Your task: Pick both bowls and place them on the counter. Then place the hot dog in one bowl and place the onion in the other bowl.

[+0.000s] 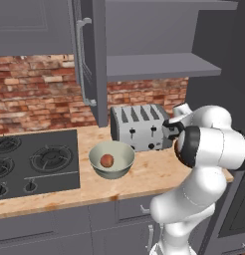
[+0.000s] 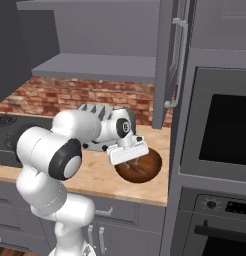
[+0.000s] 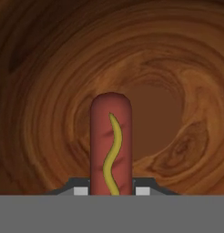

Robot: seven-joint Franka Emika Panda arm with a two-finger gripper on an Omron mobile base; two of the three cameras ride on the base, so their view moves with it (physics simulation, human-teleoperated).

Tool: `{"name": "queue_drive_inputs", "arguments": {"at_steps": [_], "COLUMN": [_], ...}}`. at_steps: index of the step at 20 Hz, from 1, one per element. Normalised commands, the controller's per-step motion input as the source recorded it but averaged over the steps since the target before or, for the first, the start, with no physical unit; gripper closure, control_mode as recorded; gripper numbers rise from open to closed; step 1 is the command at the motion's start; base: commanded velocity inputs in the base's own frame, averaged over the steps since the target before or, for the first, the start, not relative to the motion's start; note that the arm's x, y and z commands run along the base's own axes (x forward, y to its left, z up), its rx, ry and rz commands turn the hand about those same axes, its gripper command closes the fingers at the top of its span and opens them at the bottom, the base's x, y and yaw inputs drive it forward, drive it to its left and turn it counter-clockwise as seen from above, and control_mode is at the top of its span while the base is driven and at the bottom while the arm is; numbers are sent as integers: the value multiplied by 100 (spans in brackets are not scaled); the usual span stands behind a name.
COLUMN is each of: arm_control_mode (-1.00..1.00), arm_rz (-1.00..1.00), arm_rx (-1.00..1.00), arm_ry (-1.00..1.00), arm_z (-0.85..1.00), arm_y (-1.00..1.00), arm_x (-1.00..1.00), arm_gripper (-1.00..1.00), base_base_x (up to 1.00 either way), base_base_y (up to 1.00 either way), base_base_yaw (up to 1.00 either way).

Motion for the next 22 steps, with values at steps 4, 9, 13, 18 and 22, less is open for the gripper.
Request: {"name": "queue_drive_inputs", "arguments": {"at_steps": [4,9,13,18,22], "arm_control_mode": [-100,-100,-100,-100,-100], "arm_rz": [1,0,0,0,0], "arm_rx": [0,0,0,0,0], "arm_ry": [0,0,0,0,0], "arm_z": [-7,-12,-15,-12,-13], "arm_y": [-1,-4,-8,-9,-9], "arm_x": [3,1,0,1,1], "arm_gripper": [100,100,100,100,100], "base_base_x": [0,0,0,0,0], "base_base_y": [0,0,0,0,0], "base_base_yaw": [0,0,0,0,0]}}
